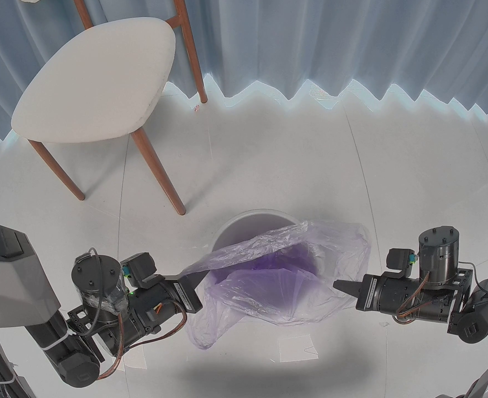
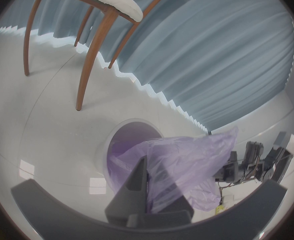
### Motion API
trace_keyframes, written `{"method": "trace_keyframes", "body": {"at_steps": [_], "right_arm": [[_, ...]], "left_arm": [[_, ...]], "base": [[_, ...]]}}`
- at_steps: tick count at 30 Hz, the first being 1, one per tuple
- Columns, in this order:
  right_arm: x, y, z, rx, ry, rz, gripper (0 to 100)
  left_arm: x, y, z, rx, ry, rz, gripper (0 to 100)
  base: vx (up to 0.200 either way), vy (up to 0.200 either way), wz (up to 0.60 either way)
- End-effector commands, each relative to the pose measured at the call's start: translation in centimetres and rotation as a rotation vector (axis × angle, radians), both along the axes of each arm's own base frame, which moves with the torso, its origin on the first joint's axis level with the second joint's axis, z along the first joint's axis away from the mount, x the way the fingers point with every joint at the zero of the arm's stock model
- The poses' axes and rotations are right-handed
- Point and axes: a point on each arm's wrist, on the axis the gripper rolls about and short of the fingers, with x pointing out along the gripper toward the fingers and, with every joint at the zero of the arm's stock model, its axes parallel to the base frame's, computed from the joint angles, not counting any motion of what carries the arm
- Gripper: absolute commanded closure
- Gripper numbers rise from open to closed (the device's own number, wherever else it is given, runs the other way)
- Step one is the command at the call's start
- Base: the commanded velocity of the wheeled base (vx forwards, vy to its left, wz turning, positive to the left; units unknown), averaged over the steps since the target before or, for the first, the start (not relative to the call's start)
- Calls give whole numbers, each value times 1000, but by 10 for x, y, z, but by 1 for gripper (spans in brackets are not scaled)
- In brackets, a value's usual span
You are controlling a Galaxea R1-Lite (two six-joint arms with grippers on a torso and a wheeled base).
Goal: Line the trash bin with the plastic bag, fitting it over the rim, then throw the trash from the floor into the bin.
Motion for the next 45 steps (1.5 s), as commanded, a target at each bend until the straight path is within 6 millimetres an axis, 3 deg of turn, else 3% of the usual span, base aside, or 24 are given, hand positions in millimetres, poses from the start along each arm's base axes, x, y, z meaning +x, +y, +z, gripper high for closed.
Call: {"method": "trace_keyframes", "body": {"at_steps": [1, 7, 12, 18, 22, 26, 30, 43, 45], "right_arm": [[3, 0, 8, 20, -27, -6, 100], [18, 0, 16, 40, -56, -37, 100], [49, -6, 23, 56, -75, -97, 100], [85, -7, 39, 67, -30, -91, 100], [103, -3, 47, 65, -21, -98, 100], [123, 1, 39, 61, -23, -105, 100], [138, 2, 29, 52, -18, -118, 100], [158, -8, 14, 44, -32, -159, 100], [165, -13, 0, 43, -33, -178, 100]], "left_arm": [[-1, -4, 7, -73, 12, -5, 100], [6, -13, 9, -113, 8, -8, 100], [22, -1, 7, -111, 5, -8, 100], [72, 17, 14, -112, 35, 1, 100], [93, 23, 22, -88, 108, 42, 100], [108, 23, 26, -76, 139, 61, 100], [120, 25, 17, -65, 169, 78, 100], [133, 28, 4, -56, 198, 100, 100], [136, 27, -5, -49, 215, 101, 100]], "base": [[0, 0, 0], [0, 0, 0], [0, 0, 0], [0, 0, 0], [0, 0, 0], [0, 0, 0], [0, 0, 0], [0, 0, 0], [0, 0, 0]]}}
